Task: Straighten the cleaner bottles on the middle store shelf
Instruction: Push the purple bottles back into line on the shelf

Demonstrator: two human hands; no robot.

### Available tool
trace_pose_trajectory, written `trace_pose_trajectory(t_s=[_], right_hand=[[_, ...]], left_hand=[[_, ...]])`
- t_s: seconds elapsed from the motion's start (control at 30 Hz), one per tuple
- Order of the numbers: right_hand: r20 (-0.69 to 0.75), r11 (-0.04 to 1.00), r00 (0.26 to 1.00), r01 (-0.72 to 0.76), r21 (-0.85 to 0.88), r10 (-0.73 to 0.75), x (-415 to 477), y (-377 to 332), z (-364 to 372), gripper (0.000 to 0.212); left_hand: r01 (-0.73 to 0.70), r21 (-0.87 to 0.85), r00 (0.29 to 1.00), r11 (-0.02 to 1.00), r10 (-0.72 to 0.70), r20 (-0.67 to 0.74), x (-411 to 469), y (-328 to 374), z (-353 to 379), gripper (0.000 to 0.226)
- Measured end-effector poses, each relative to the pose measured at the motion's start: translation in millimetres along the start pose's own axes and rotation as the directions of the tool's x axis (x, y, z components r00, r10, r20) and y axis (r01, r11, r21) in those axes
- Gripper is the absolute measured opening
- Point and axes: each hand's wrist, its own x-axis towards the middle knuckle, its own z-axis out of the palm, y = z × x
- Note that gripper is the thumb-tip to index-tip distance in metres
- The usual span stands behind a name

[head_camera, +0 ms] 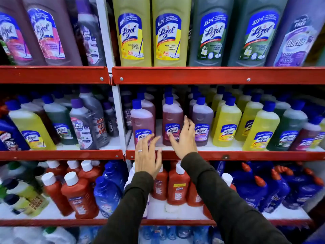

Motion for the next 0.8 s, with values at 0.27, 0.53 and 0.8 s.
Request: trace_pose_trajectory(t_s=[0.27,0.53,0.8], right_hand=[[-0.019,0.950,0.951,-0.307,0.064,0.309,32,-19,27,0.102],[-0.013,0.928,0.929,-0.369,0.051,0.370,41,-19,42,0.099],[0.007,0.951,0.954,-0.300,0.068,0.300,25,-8,36,0.098]], left_hand=[[-0.029,0.106,0.978,0.994,0.006,0.206,-24,-40,12,0.039],[-0.056,0.159,0.979,0.986,0.023,0.205,-23,-41,14,0.043],[-0.023,0.150,0.984,0.988,-0.004,0.179,-23,-38,18,0.041]])
